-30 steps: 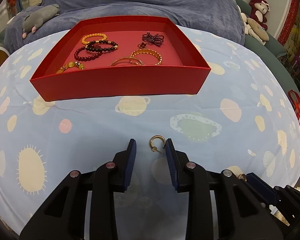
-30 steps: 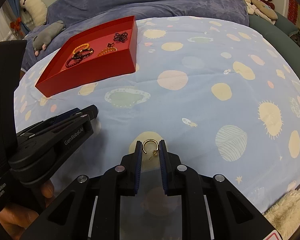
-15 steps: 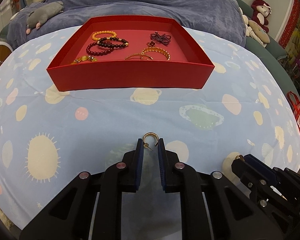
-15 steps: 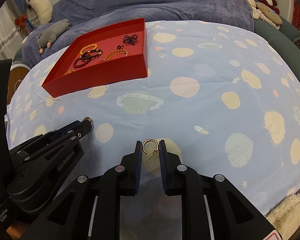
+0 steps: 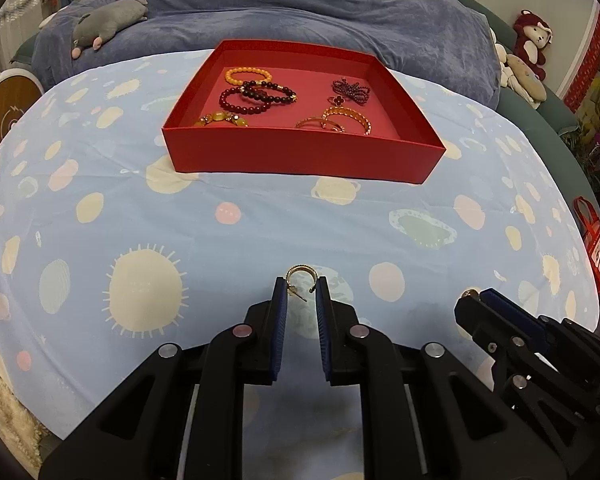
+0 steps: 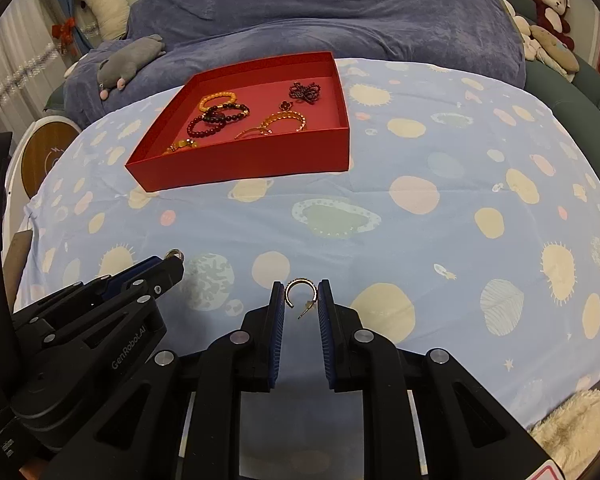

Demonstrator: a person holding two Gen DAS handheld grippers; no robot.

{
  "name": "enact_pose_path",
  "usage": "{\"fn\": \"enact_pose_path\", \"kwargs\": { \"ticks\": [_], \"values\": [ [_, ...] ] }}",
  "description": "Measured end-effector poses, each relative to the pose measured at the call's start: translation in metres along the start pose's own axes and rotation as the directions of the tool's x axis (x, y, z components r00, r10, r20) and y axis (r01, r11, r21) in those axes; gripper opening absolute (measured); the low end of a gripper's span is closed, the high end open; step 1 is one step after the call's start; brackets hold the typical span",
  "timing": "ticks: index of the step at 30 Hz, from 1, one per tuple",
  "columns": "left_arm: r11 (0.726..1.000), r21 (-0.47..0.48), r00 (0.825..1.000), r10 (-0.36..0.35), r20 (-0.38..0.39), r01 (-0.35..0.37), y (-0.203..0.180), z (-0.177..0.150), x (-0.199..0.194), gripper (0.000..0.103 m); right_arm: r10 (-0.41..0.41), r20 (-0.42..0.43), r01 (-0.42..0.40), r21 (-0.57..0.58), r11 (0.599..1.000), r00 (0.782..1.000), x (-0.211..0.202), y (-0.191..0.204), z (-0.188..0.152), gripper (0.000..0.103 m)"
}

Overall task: Organize jewelry
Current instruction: 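Carry both earrings over the red box with both tools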

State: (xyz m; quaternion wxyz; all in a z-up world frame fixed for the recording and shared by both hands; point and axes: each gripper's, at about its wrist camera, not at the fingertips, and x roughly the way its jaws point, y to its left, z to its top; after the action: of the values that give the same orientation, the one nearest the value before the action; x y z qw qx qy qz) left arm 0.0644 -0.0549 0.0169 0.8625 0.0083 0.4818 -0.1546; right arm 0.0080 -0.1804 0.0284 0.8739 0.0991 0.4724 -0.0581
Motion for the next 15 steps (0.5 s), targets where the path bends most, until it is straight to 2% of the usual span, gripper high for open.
{"fn": "enact_pose_path", "kwargs": {
  "ticks": [15],
  "values": [
    [1.000, -0.007, 0.997, 0.030, 0.071, -0.029, 0.016, 0.032, -0.039, 0.014, 0.023, 0.068, -0.021, -0.026, 0.999, 0.997, -0.020, 0.028, 0.030, 0.016]
  ]
}}
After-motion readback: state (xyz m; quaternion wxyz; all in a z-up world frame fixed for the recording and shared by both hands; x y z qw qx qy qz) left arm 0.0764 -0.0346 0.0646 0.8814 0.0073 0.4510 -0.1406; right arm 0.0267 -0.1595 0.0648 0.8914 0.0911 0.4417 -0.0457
